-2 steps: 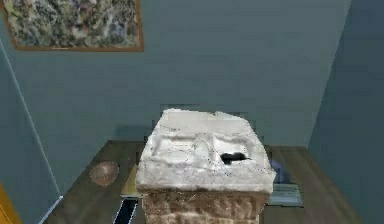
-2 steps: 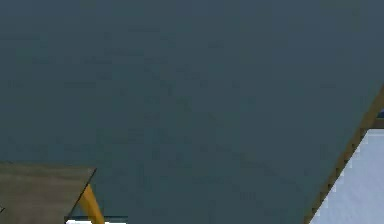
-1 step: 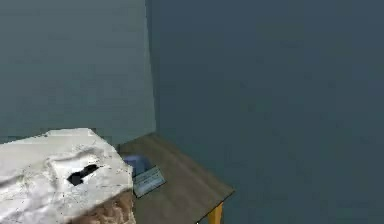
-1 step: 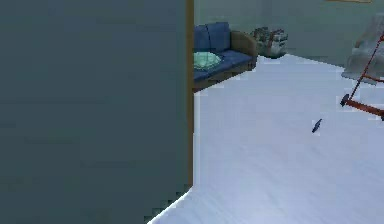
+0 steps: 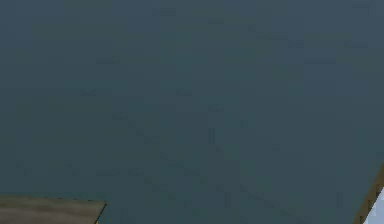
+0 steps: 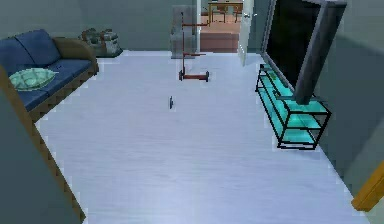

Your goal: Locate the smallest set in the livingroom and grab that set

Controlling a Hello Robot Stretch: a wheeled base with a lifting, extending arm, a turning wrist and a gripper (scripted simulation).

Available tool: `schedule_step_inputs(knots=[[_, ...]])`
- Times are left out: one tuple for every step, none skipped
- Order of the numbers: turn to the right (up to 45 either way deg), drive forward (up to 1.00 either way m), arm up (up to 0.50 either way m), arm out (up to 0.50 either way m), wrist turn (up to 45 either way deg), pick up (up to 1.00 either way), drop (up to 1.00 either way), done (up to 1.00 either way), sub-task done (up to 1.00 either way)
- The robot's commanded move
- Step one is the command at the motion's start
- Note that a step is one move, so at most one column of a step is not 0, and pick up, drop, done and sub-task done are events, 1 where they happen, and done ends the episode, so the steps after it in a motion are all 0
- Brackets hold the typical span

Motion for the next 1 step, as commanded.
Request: schedule_step_inputs(knots=[[6.0,0.0,0.0,0.0,0.0,0.0,0.0,0.0,0.0]])
